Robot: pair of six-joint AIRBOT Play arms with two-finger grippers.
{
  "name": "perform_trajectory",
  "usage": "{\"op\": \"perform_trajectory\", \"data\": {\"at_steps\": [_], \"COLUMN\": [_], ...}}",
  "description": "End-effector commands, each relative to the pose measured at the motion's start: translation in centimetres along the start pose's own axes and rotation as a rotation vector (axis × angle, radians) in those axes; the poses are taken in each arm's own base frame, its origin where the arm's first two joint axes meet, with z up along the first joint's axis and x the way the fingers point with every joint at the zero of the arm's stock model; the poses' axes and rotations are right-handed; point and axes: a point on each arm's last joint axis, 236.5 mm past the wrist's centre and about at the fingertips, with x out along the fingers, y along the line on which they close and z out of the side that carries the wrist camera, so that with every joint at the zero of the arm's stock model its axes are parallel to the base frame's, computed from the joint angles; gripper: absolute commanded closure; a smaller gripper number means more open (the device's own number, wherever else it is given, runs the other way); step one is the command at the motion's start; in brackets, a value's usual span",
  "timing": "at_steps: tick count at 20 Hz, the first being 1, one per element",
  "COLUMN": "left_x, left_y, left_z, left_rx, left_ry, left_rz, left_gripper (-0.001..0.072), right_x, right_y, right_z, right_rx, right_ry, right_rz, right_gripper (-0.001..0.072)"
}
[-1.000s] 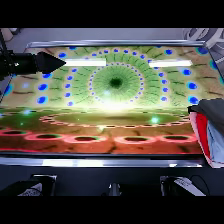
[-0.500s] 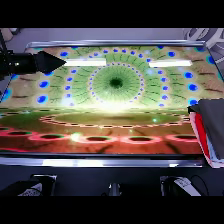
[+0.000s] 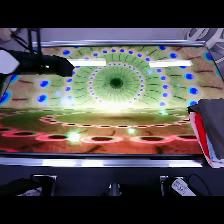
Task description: Fold the shirts.
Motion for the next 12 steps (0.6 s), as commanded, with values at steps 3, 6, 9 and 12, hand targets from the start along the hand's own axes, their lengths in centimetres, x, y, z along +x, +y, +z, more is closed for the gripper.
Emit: {"op": "perform_trajectory", "data": {"at_steps": [3,6,9,12], "left_x": [2.2,2.8,2.7,2.7], "left_y": [3.9,3.4,4.0,4.1], "left_z": [-13.1,-15.7,-15.1,-15.1], "left_rx": [-0.047,-0.101,-0.160,-0.162], "left_ry": [0.573,0.592,0.534,0.535], "left_rz": [0.246,0.243,0.259,0.260], "left_gripper": [0.0084,0.0084,0.0086,0.0085], "right_x": [5.8,6.7,7.4,7.5], "right_y": [21.2,27.7,29.4,29.4], "right_z": [-4.6,-6.7,-8.1,-8.2], "right_rx": [-0.299,-0.368,-0.425,-0.430], "right_ry": [0.387,0.491,0.549,0.553], "right_rz": [0.429,0.528,0.536,0.531], "right_gripper": [0.0042,0.0018,0.0013,0.0025]}}
